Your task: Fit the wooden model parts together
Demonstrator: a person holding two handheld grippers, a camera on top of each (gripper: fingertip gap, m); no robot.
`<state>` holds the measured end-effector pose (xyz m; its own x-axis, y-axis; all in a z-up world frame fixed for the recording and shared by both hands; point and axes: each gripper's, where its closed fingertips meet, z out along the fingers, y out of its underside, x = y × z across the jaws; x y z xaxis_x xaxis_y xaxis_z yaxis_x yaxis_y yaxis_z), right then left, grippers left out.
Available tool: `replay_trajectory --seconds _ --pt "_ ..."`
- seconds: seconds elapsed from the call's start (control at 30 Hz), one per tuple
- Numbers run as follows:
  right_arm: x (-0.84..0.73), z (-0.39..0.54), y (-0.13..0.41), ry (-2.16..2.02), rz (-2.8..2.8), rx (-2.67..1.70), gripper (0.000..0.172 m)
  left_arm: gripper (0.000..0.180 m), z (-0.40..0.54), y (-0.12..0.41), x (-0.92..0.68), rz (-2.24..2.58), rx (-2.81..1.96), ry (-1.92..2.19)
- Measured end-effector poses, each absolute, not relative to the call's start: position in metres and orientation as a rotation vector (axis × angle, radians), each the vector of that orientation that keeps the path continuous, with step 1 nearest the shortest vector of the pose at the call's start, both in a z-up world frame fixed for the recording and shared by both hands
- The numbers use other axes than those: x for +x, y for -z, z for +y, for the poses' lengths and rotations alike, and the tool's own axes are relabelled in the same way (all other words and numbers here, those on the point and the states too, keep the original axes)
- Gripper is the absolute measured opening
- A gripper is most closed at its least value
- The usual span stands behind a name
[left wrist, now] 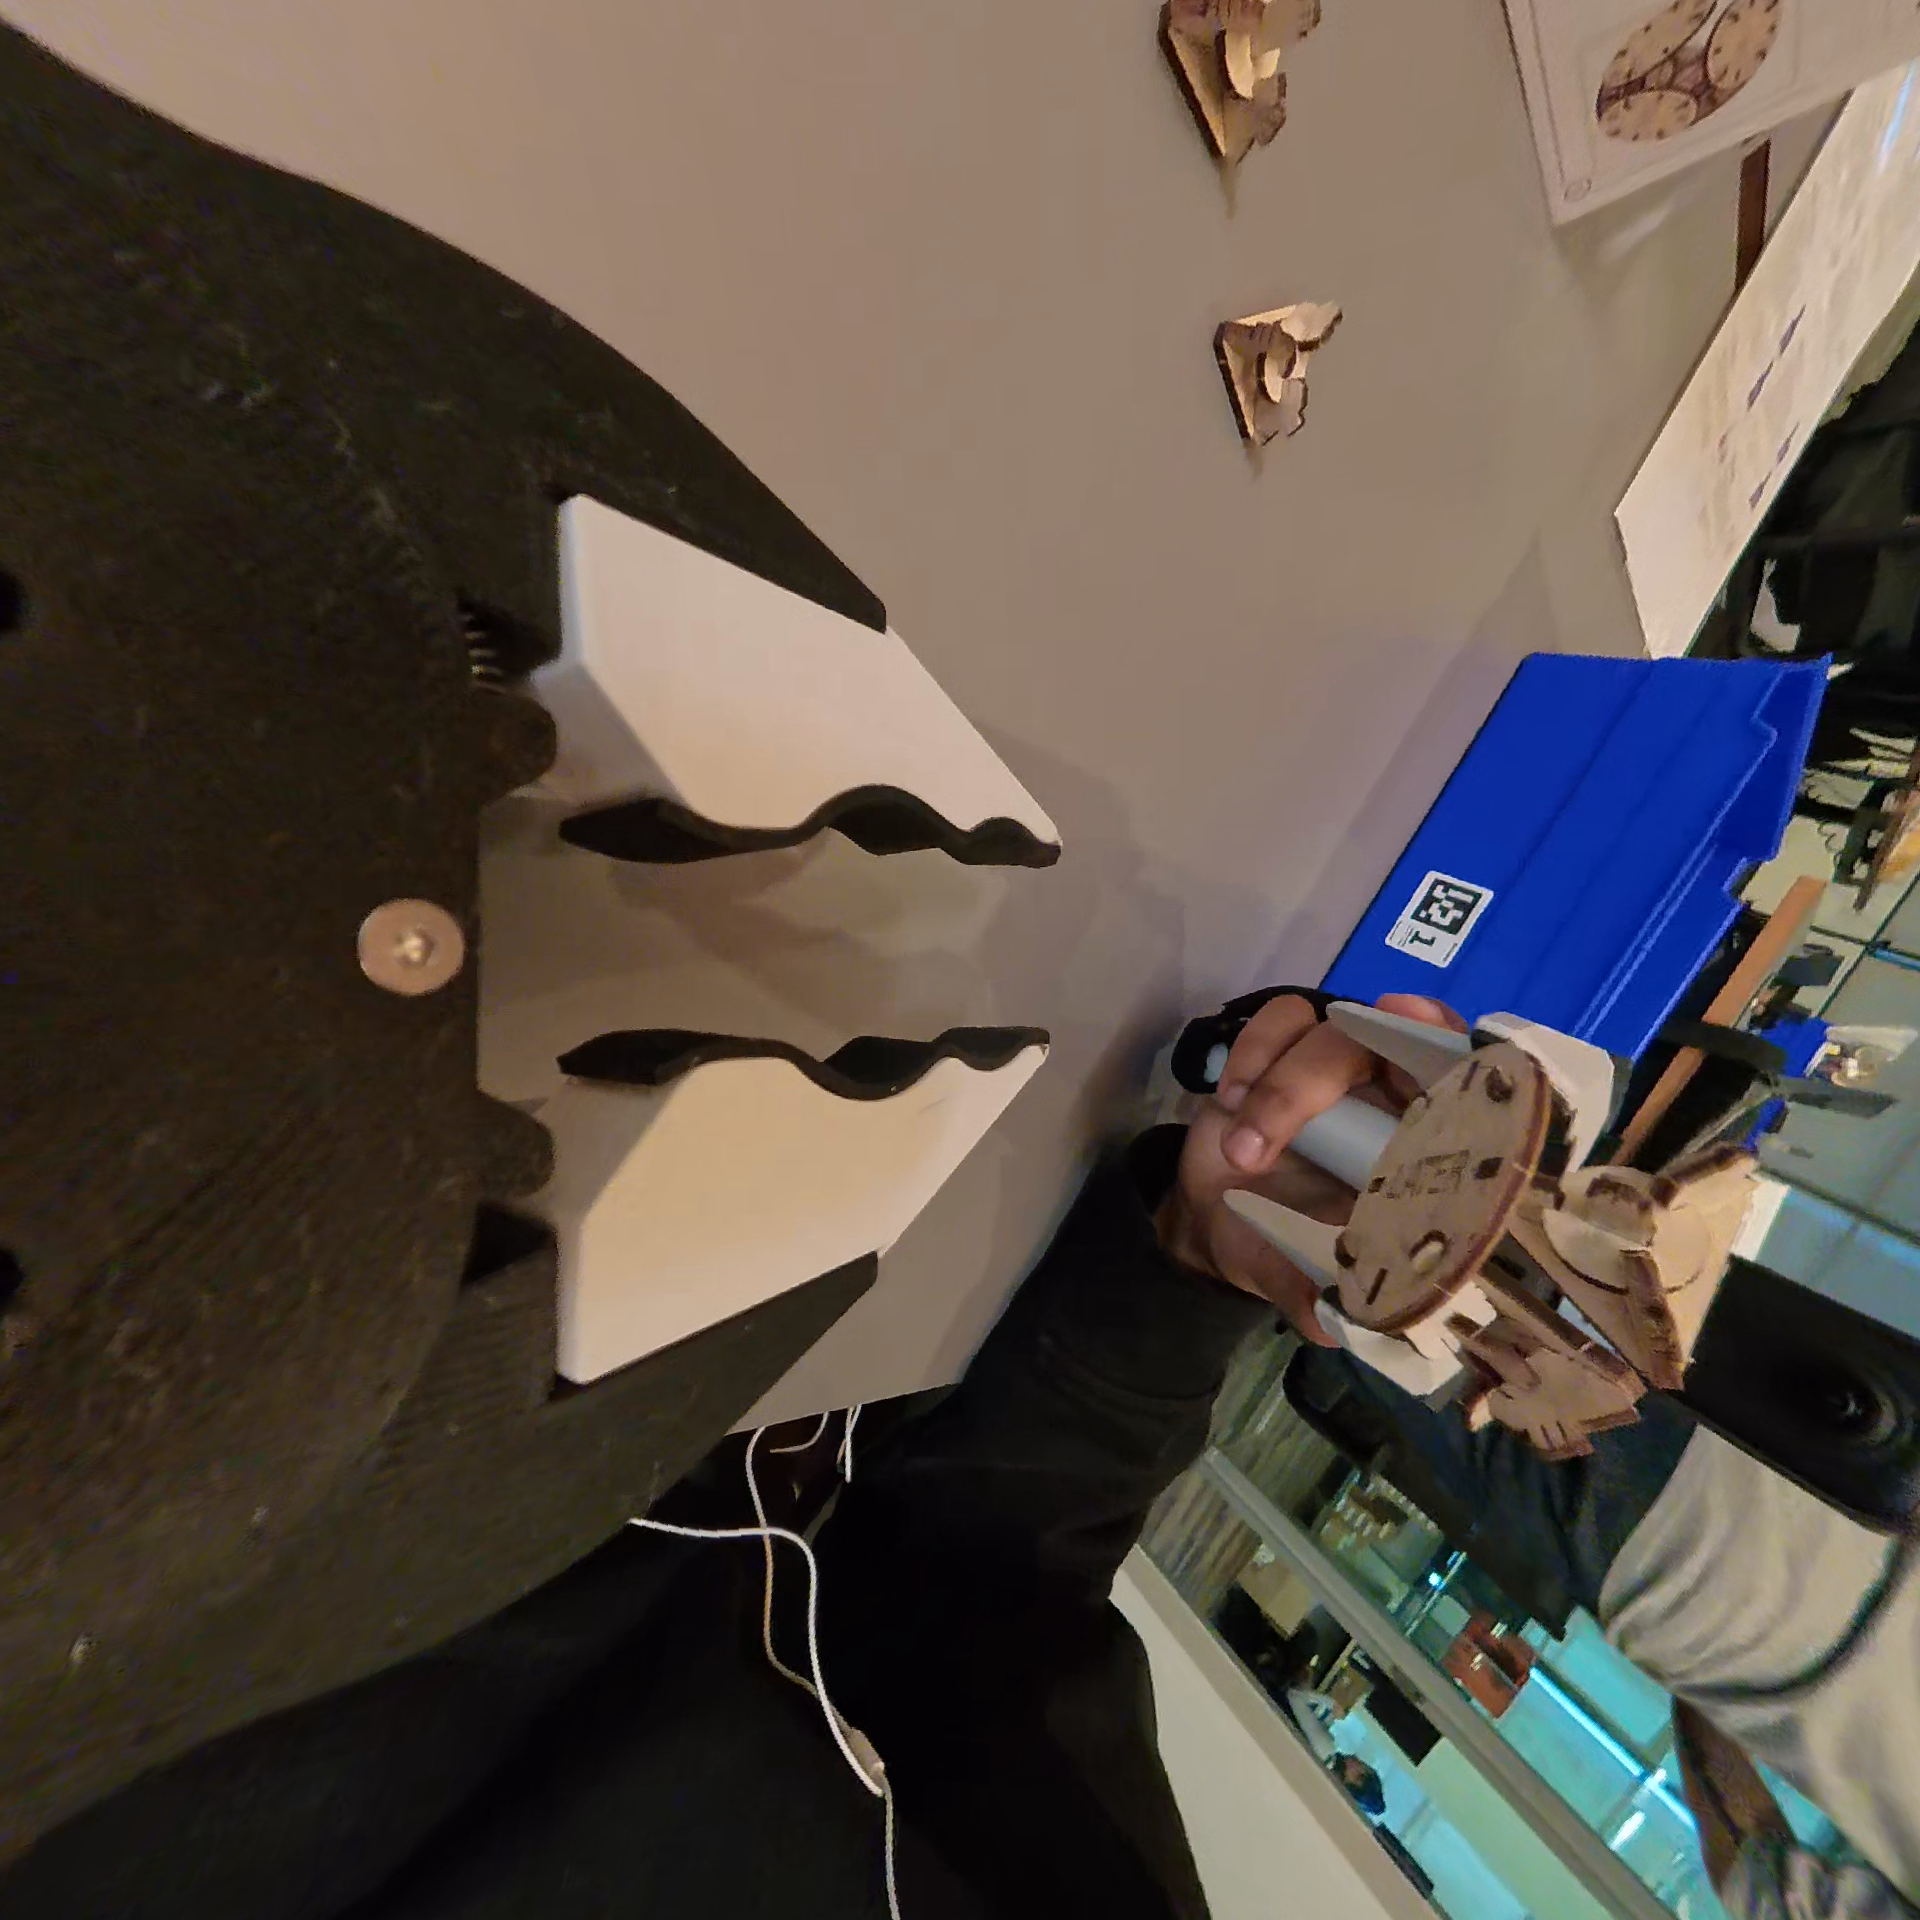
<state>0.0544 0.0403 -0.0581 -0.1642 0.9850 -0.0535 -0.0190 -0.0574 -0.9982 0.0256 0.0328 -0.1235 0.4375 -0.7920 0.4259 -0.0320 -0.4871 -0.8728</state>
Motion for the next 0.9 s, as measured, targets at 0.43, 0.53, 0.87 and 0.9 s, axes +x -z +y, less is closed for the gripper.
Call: replay_trajectory --seconds 0.43,0.53,0.87,0.9 --pt "0.050 0.035 0.054 -1.275 -1.311 -1.067 0.050 0.030 0.028 0.117 0.030 0.698 -1.810 1.193" --pt "0.050 0.038 0.051 -1.198 -1.294 -1.046 0.050 0.030 0.019 0.104 0.035 0.713 -1.739 1.255" --pt "0.040 0.042 0.034 -0.859 -1.187 -0.949 0.050 0.030 0.008 0.044 0.025 0.516 -1.404 1.321" --pt "0.037 0.040 0.033 -0.830 -1.187 -0.935 0.050 0.028 0.009 0.043 0.023 0.499 -1.399 1.326"
